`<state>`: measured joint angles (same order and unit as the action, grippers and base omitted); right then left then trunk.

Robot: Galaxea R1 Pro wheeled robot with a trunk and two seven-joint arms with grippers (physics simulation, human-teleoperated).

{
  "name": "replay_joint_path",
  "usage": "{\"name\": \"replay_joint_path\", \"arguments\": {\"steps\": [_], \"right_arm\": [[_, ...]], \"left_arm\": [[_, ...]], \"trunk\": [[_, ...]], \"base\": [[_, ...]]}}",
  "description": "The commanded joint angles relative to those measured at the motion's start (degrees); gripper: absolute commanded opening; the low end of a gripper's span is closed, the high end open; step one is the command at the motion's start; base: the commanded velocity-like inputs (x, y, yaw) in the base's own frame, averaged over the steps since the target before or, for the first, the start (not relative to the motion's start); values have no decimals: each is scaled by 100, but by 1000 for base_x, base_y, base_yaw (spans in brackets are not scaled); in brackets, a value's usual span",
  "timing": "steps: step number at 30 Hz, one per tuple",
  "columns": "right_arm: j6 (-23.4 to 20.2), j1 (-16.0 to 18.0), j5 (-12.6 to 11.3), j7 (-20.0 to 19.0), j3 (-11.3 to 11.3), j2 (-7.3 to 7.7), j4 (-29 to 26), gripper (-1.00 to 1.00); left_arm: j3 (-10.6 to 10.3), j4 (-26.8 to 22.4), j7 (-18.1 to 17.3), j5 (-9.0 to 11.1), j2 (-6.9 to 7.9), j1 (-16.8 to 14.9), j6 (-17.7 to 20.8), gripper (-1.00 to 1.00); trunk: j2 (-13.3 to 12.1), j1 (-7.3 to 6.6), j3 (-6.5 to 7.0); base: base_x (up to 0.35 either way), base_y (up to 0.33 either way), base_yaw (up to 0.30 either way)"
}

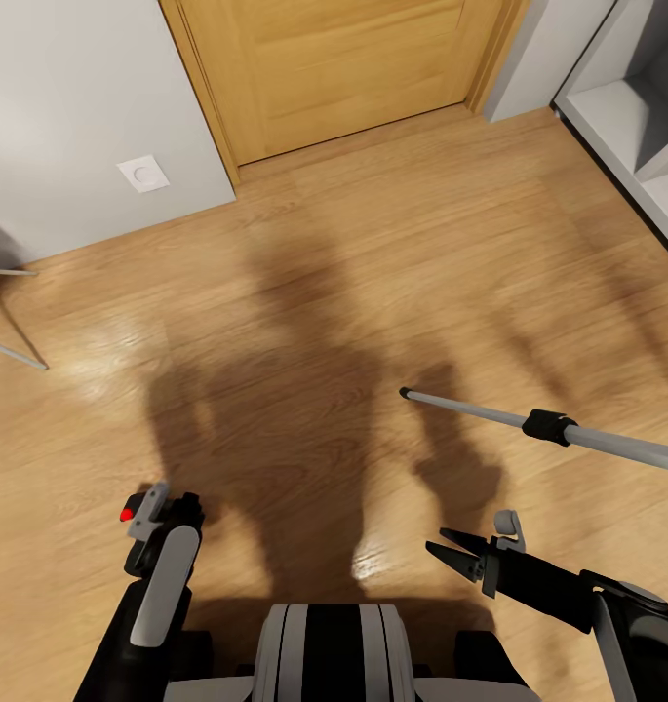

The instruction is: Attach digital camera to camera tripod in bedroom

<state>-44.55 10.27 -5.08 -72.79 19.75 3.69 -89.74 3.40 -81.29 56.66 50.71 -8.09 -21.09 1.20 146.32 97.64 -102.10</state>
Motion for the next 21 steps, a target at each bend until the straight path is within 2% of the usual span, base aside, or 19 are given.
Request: {"name": "replay_joint_path", "arguments": {"steps": [1,5,12,21], "right_arm": [[-41,2,-20,-9,2,1,0,100],[-39,2,-20,-14,2,0,0,100],[-43,2,-20,-23,4,0,-6,100],[-44,2,-20,-24,2,0,-8,100]], "left_arm": [[7,3,15,23,-3,-5,13,100],[9,115,11,32,-2,-108,12,100],[7,584,4,131,0,-460,-115,100],[3,712,3,165,8,-536,-350,100]], "trunk": [[1,-1,-3],[1,-1,-3],[1,-1,-3],[1,-1,-3]], "base": [[0,0,0],[0,0,0],[0,0,0],[0,0,0]]}}
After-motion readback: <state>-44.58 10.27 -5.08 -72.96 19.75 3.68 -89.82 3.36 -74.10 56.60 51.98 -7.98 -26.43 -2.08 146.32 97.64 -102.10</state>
